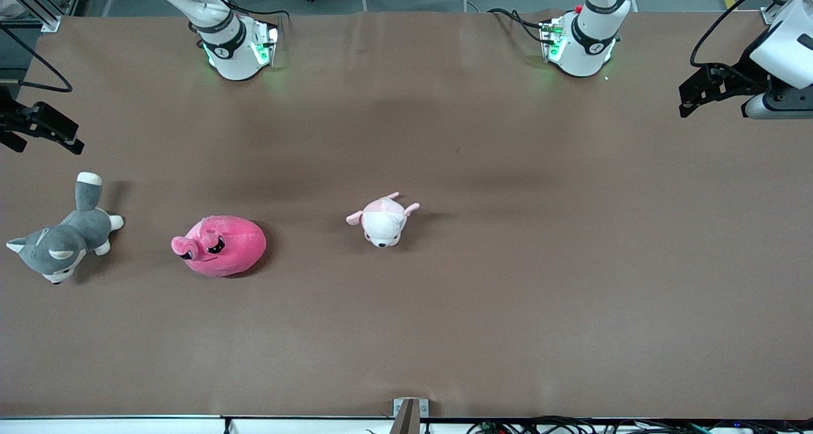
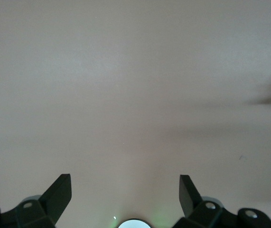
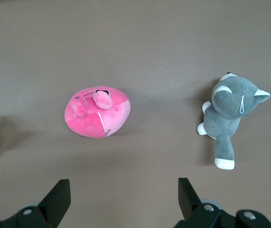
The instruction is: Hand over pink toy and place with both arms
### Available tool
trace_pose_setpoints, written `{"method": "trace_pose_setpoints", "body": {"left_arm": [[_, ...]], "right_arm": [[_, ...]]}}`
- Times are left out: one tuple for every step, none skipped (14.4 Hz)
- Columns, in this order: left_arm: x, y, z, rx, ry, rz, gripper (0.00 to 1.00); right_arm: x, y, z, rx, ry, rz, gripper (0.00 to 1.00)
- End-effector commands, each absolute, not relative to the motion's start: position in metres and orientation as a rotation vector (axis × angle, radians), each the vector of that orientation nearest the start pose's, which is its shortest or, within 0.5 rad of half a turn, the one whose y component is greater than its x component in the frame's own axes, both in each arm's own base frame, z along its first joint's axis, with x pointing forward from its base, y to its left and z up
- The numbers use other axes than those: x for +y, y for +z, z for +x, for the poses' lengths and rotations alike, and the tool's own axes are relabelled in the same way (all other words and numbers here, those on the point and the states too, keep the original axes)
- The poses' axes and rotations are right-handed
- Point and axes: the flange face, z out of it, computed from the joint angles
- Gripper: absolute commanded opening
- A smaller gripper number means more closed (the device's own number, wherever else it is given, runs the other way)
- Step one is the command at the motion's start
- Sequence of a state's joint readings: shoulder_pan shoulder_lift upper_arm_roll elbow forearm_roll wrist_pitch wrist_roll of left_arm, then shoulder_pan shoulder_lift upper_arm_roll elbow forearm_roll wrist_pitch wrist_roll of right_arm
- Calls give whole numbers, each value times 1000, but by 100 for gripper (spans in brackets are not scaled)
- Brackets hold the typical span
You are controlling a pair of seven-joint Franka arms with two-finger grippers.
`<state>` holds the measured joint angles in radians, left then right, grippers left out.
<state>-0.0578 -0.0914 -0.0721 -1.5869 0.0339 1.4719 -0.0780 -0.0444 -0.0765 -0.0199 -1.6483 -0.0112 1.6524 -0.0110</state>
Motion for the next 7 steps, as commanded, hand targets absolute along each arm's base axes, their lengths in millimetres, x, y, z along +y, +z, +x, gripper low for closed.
{"method": "trace_pose_setpoints", "body": {"left_arm": [[-68,664,509,103,31,-3120,100],[-68,664,509,102,34,-3137,100],[-68,664,509,101,36,-3148,100],[-68,664,509,104,36,-3149,100],[-68,664,509,104,36,-3151,100],[-67,664,509,102,38,-3149,100],[-69,664,509,106,38,-3149,100]], "right_arm": [[-37,639,524,70,-144,-3174,100],[-37,639,524,70,-146,-3173,100],[-37,638,524,70,-142,-3173,100],[-37,638,524,70,-141,-3174,100],[-37,638,524,70,-142,-3173,100],[-37,638,524,70,-139,-3173,100],[-37,637,524,70,-139,-3173,100]]}}
